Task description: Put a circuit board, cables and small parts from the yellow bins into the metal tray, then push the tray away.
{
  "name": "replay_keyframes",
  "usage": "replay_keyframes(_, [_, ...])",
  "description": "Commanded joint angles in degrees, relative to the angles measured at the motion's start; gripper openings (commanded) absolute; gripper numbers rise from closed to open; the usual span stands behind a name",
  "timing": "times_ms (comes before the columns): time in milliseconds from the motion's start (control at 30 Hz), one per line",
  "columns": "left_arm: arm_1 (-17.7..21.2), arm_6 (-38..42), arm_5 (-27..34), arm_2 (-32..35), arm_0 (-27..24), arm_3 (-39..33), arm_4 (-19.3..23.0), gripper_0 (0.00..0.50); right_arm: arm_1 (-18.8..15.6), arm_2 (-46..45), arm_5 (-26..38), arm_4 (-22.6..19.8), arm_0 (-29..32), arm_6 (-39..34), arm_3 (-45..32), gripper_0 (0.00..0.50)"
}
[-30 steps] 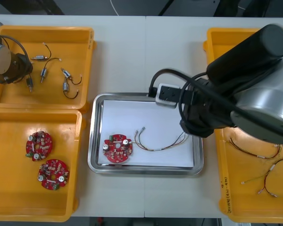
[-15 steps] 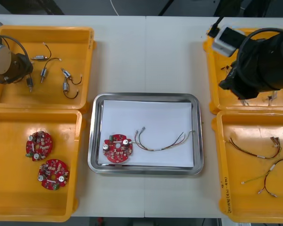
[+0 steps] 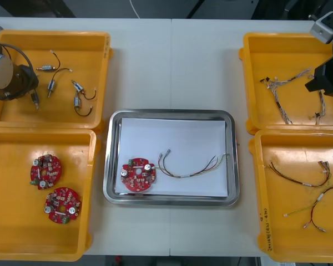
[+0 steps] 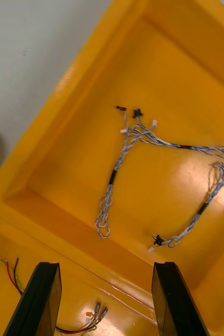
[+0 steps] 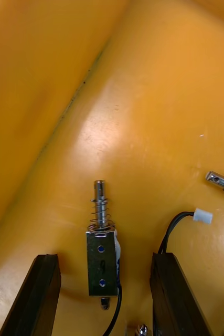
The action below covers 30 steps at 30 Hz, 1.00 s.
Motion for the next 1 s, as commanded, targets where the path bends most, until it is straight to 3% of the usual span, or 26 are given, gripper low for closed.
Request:
replay_keyframes(33, [-0.3,-2.3,-0.4,-0.6,0.6,0.5,0.0,0.500,-2.8,-3.6,0.2,2.1,-5.1,-1.0,6.1,0.500])
replay_keyframes(100, [-0.3,-2.3,-0.4,-0.6,0.5,0.5,0.1,0.500,-3.3,-4.4,0.2,2.7,-5.9,-0.9,9.2,0.500])
replay_keyframes(133, [-0.3,-2.3,-0.4,-0.6,0.6,0.5,0.1,0.292,-3.5,-4.7,0.2,3.2,-6.6,-0.8,11.4,0.500])
replay_keyframes(167, [-0.3,-2.3,-0.4,-0.6,0.6,0.5,0.1,0.187,-3.7,-4.7,0.2,3.5,-6.7,-0.7,12.4,0.500])
replay_keyframes(200, [-0.3,-2.2,-0.4,-0.6,0.5,0.5,0.2,0.002,-4.1,-4.7,0.2,4.1,-7.4,-0.6,14.6,0.500])
replay_keyframes(500, [-0.3,-2.1,-0.4,-0.6,0.5,0.4,0.9,0.000,-6.0,-4.7,-0.3,7.3,-12.5,-0.5,29.6,0.500])
replay_keyframes(800, [-0.1,-2.1,0.1,0.1,0.5,-1.2,1.1,0.000,-6.2,-4.5,-9.3,11.3,-16.6,0.7,39.0,0.500])
replay_keyframes(1000, [0.5,-2.5,6.9,3.4,0.5,-5.4,0.2,0.000,-6.2,-3.7,-15.7,11.4,-17.3,1.3,43.6,0.500])
